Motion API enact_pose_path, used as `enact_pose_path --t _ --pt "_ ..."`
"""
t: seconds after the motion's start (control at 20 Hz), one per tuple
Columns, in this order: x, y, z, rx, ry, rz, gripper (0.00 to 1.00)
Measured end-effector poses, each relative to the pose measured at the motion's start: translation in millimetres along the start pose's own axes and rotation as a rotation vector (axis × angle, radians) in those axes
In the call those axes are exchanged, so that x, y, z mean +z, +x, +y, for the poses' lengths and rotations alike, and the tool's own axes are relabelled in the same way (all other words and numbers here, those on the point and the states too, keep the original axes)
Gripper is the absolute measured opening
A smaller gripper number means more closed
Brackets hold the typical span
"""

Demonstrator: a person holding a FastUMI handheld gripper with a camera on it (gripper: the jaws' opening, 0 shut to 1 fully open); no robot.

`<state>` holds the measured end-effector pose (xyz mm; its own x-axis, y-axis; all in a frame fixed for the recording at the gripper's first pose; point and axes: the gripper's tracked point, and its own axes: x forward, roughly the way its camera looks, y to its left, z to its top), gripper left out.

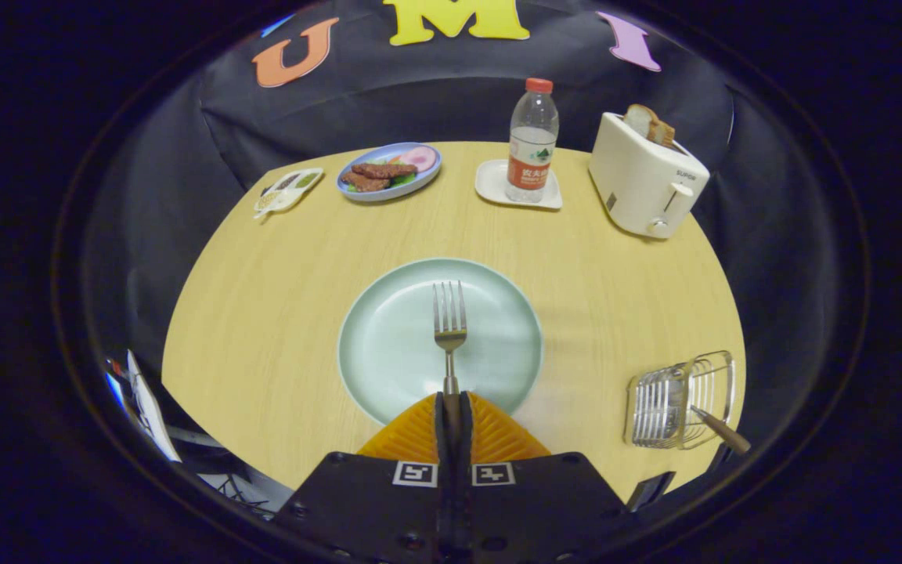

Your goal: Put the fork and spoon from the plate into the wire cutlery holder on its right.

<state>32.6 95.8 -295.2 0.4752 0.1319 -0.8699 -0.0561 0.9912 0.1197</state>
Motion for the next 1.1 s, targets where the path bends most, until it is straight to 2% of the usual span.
enact_pose_path --t 0.25,0.45,0.8,1.1 --pt "17 -70 -64 -0.023 -0.012 -0.008 0.01" --pt "9 -99 -119 -0.028 0.058 0.045 0.01" --pt "-22 -105 -184 -0.030 0.143 0.165 0.01" --pt "-52 -87 -194 0.005 0.203 0.294 0.01"
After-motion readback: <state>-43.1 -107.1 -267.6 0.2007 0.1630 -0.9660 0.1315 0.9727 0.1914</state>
